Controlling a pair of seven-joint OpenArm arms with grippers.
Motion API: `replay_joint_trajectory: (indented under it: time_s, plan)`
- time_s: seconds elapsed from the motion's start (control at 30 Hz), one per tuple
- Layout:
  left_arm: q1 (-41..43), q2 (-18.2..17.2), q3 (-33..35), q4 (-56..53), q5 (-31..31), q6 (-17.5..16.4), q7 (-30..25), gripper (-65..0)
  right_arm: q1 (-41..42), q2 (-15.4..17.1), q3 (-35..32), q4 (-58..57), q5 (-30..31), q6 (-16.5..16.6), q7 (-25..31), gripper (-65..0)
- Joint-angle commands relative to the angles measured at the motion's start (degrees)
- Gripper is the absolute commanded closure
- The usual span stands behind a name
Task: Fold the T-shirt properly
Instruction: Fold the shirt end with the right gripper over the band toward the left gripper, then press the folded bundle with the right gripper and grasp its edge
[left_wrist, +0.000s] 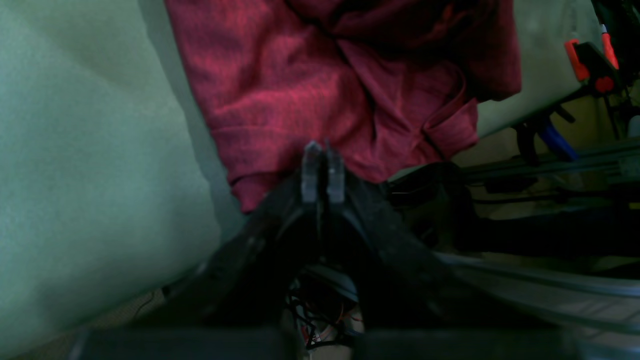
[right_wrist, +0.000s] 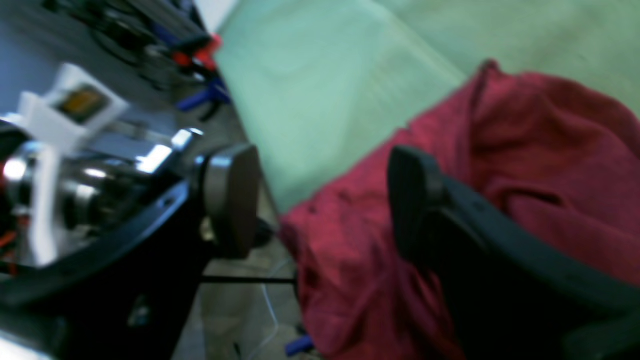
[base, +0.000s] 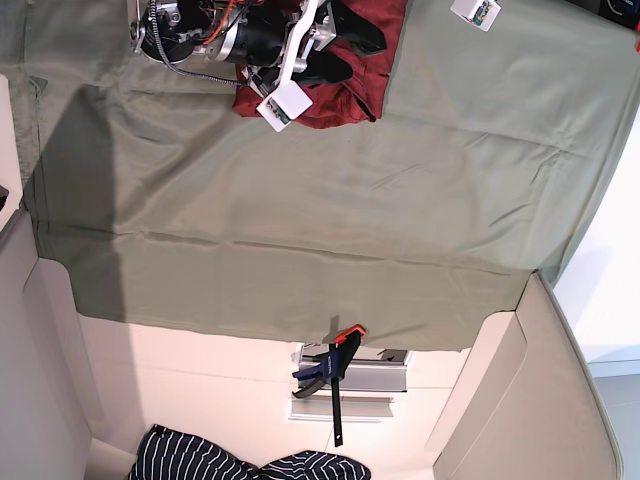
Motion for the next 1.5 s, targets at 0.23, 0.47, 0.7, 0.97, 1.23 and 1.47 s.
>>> replay_joint_trajectory:
  time_s: [0.23,0.47,0.7,0.97,1.23,1.47]
  plan:
    - [0.3,-0.3,-0.1,1.0,-1.0,-0.5,-1.0,0.0,4.1,0.0,4.3,5.2,-7.7,0.6,0.0,0.0]
    - [0.3,-0.3,-0.1,1.0,-1.0,-0.5,-1.0,0.0,6.7,2.1,19.6,5.8,-17.3,-4.5,3.3,0.0]
    - [0.3,-0.3,0.0,1.0,-1.0,-0.5,-2.3,0.0,-2.2,6.6,23.3,5.4,-15.7,-7.1,3.3,0.0]
    - [0.3,-0.3,0.0,1.0,-1.2,-0.5,-2.3,0.0,-8.2,6.3,18.3,5.2,-13.4,-6.9,3.3,0.0]
    - [0.1,-0.3,0.0,1.0,-1.2,-0.5,-2.3,0.0,-9.0,6.3,6.4,5.3,-9.4,-4.5,1.0,0.0]
    - [0.1,-0.3,0.0,1.0,-1.2,-0.5,-2.8,0.0,-9.3,6.3,-4.7,5.4,-8.8,-3.9,0.9,0.0]
